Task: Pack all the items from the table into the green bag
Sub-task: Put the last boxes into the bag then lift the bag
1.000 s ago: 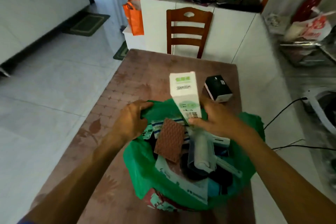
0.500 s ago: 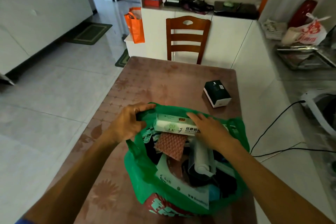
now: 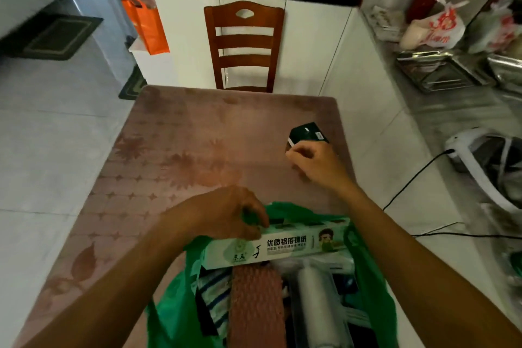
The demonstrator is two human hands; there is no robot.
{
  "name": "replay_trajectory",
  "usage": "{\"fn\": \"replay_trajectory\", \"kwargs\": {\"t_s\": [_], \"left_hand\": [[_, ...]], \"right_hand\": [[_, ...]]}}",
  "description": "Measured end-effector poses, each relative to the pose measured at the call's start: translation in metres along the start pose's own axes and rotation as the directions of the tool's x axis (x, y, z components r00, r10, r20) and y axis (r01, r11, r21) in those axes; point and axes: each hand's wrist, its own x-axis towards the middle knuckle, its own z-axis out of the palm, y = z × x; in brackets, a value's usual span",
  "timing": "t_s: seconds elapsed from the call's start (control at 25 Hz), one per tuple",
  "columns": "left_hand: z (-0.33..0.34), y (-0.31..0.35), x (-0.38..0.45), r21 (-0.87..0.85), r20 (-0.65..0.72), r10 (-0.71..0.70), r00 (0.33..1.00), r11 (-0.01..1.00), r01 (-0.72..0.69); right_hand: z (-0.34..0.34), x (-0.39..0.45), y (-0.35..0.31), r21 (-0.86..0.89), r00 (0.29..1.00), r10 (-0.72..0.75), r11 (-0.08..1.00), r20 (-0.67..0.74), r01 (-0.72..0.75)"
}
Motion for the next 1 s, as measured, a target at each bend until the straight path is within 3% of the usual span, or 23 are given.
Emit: {"fn": "replay_trajectory", "kwargs": {"t_s": [0.08,0.16,0.28,0.36,0.52,0.6,0.76,0.84,0.92,1.0], "left_hand": [[-0.003,-0.014,0.018,0.032,0.071,-0.01,0.997,0.999,0.007],[-0.001,-0.027,0.025,0.056,0.089,-0.018,0.996,0.998,0.013],[0.001,-0.038,0.014,0.023,0.071,-0.062,0.996,0.998,0.06],[0.003,-0.039,0.011,0.011,0.008,-0.085,0.996,0.996,0.085],[0.011,-0.032,0.005,-0.018,-0.068,-0.127,0.99,0.992,0.126],[0.013,-0.028,-0.001,-0.025,-0.095,-0.148,0.985,0.989,0.146],[0.01,-0.005,-0.031,-0.011,-0.246,-0.133,0.96,0.991,0.135],[0.016,0.006,-0.053,-0.012,-0.385,-0.172,0.907,0.983,0.182],[0.028,0.016,-0.073,-0.04,-0.55,-0.339,0.764,0.924,0.382],[0.041,0.029,-0.092,-0.234,-0.572,-0.543,0.615,0.826,0.512]], "right_hand": [[0.009,0.054,0.042,-0.15,0.975,0.156,0.972,-0.159,-0.18],[0.016,0.091,0.091,-0.268,0.921,0.352,0.883,-0.166,-0.386],[0.031,0.112,0.136,-0.311,0.873,0.458,0.816,-0.168,-0.488],[0.036,0.115,0.145,-0.156,0.855,0.489,0.844,-0.174,-0.514],[0.038,0.083,0.123,-0.045,0.851,0.524,0.85,-0.013,-0.524],[0.026,0.054,0.093,0.105,0.837,0.546,0.83,0.047,-0.547],[-0.024,-0.036,0.009,0.425,0.928,0.372,0.842,-0.016,-0.331],[-0.052,-0.091,-0.024,0.543,0.961,0.277,0.805,0.011,-0.239],[-0.067,-0.139,-0.043,0.601,0.97,0.217,0.762,0.114,-0.241],[-0.07,-0.179,-0.054,0.595,0.957,0.194,0.751,0.217,-0.287]]}}
